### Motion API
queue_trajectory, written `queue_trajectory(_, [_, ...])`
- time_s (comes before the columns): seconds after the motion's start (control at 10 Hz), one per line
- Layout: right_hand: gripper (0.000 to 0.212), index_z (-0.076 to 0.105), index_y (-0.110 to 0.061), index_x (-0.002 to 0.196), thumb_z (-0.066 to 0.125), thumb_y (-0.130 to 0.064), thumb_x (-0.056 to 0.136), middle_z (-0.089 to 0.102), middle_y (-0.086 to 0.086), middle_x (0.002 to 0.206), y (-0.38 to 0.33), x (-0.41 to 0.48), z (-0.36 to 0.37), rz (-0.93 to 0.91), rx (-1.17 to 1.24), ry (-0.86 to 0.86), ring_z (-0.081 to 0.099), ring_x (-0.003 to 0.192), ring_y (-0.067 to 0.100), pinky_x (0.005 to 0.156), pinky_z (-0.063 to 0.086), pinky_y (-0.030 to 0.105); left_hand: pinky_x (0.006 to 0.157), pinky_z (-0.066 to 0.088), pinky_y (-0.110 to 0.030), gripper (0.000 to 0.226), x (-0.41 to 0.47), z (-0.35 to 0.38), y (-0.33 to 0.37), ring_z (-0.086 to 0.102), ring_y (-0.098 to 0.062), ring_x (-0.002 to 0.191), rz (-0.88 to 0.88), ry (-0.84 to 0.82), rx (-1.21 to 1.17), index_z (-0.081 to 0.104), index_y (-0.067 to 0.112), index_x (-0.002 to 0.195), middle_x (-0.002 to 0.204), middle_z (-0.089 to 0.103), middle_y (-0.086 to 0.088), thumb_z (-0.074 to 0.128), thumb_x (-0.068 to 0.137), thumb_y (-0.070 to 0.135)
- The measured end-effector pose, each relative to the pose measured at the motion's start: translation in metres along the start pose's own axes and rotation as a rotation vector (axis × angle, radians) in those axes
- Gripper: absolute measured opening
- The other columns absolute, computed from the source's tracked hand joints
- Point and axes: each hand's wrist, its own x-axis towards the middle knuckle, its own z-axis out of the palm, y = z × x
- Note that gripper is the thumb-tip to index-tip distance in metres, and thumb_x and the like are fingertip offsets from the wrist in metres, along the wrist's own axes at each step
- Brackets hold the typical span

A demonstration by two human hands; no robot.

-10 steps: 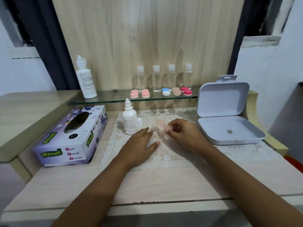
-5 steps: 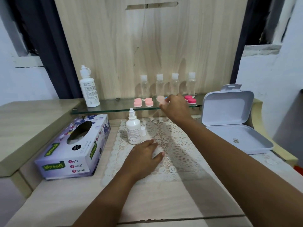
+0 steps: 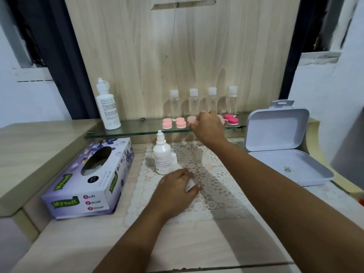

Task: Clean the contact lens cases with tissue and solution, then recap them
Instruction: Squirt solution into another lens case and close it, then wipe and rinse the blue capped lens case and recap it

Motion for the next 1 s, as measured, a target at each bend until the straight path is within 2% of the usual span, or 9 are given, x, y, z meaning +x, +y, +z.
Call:
queue_trajectory(0.3, [0.043, 0.057, -0.007, 0.116, 0.059, -0.039, 0.087, 0.05, 0.013, 0.122, 0.001, -0.003, -0.003, -0.013, 0.0, 0.014, 0.052, 0.106, 0.029, 0.088, 0.047, 0.042, 0.114, 0.022, -0.032, 0.054, -0.001, -0.002, 0.001, 0.029, -0.013, 0.137, -0.011, -0.021, 0.012, 0.041, 0.021, 0.14, 0.15, 0.034, 0.004, 0.042, 0.094, 0.049])
queue_trajectory(0.4, [0.043, 0.057, -0.006, 0.116, 0.05, -0.04, 0.091, 0.05, 0.015, 0.12, 0.004, -0.006, -0.009, -0.016, 0.046, 0.067, 0.052, 0.106, 0.031, 0.085, 0.045, 0.041, 0.115, 0.02, -0.032, 0.056, -0.001, -0.002, 0.001, 0.026, -0.013, 0.139, -0.025, -0.038, 0.009, 0.039, 0.022, 0.142, 0.151, 0.031, 0.005, 0.041, 0.094, 0.05])
queue_trajectory(0.5, [0.038, 0.057, -0.003, 0.115, 0.045, -0.032, 0.093, 0.051, 0.017, 0.118, 0.01, -0.007, -0.015, 0.011, 0.071, 0.126, 0.052, 0.104, 0.033, 0.085, 0.045, 0.042, 0.115, 0.02, -0.033, 0.056, -0.001, -0.002, 0.001, 0.024, -0.013, 0.139, -0.037, -0.048, 0.012, 0.038, 0.021, 0.142, 0.152, 0.03, 0.004, 0.041, 0.094, 0.049])
queue_trajectory(0.8, [0.033, 0.06, -0.003, 0.108, 0.049, -0.03, 0.092, 0.046, 0.016, 0.123, 0.021, -0.002, -0.014, 0.024, -0.053, 0.02, 0.051, 0.104, 0.031, 0.081, 0.044, 0.039, 0.116, 0.018, -0.031, 0.056, -0.002, -0.004, 0.003, 0.024, -0.012, 0.14, -0.043, -0.048, 0.002, 0.038, 0.021, 0.142, 0.152, 0.03, 0.004, 0.041, 0.094, 0.049])
queue_trajectory(1.0, [0.022, 0.061, -0.001, 0.097, 0.047, -0.015, 0.088, 0.049, 0.019, 0.121, 0.025, 0.001, -0.009, 0.016, -0.032, 0.053, 0.051, 0.099, 0.032, 0.072, 0.041, 0.035, 0.116, 0.018, -0.031, 0.056, -0.003, -0.005, 0.004, 0.023, -0.012, 0.14, -0.046, -0.048, -0.001, 0.038, 0.021, 0.142, 0.152, 0.029, 0.004, 0.041, 0.094, 0.049])
